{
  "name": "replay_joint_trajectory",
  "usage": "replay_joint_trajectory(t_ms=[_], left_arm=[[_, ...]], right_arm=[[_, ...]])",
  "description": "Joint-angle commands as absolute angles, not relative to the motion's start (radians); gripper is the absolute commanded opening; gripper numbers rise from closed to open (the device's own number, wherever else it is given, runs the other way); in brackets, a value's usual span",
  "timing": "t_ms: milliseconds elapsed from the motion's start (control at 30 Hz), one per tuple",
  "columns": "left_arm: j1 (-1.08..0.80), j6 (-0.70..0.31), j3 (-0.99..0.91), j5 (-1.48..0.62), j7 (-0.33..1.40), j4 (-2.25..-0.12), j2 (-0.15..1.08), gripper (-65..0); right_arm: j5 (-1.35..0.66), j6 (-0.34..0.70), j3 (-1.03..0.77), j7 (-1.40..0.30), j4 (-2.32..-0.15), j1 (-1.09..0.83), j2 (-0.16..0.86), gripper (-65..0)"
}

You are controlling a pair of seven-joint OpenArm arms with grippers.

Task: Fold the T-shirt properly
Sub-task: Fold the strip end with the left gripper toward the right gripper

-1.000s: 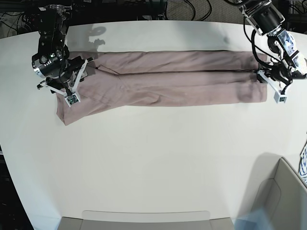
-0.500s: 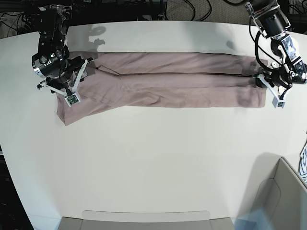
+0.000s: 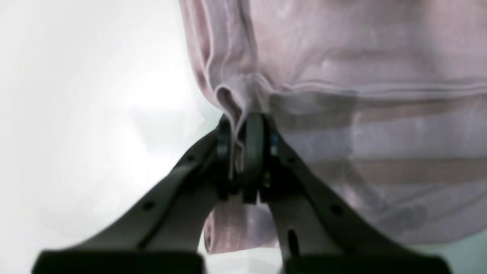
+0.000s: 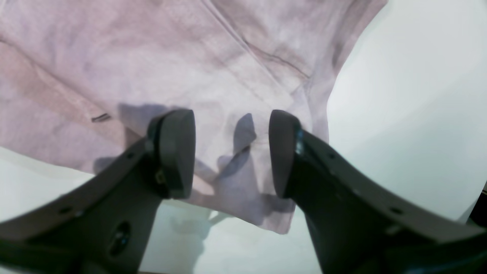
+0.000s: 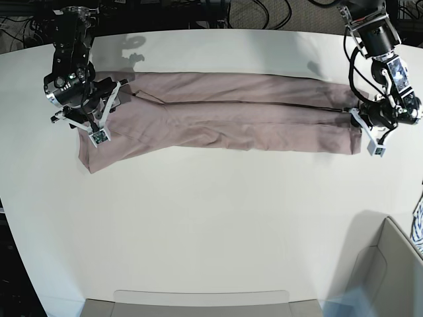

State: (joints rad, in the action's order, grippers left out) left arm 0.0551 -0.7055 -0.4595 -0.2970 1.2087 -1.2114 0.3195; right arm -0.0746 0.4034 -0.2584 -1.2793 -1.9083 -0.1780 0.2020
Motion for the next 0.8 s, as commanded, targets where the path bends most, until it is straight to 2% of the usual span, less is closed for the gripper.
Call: replay_joint_trajectory(t_ms=[0, 133, 367, 533, 767], left_arm=[[0.028, -0.698, -0.487, -0.231, 1.285, -1.17, 0.3, -65.0], [0.085, -0.698, -0.602, -0.231, 1.328, -1.17, 0.344, -65.0], [0.176, -0.698, -0.671, -0.236, 1.396, -1.224, 0.427, -65.0], [0.174, -0.698, -0.662, -0.236, 1.396, -1.403, 0.421, -65.0], [0.108, -0.698, -0.647, -0.231, 1.396, -1.549, 0.318, -65.0]], right_arm=[[-0.07, 0.404, -0.263, -1.271, -1.923, -0.166, 0.211, -34.0], [-0.07, 0.404, -0.263, -1.271, -1.923, -0.165, 0.211, -34.0], [-0.071, 0.404, -0.263, -1.271, -1.923, -0.165, 0.205, -34.0], [-0.074, 0.404, -0.263, -1.271, -1.923, -0.165, 0.205, -34.0], [-0.073, 0.404, -0.263, -1.271, -1.923, -0.163, 0.205, -34.0]])
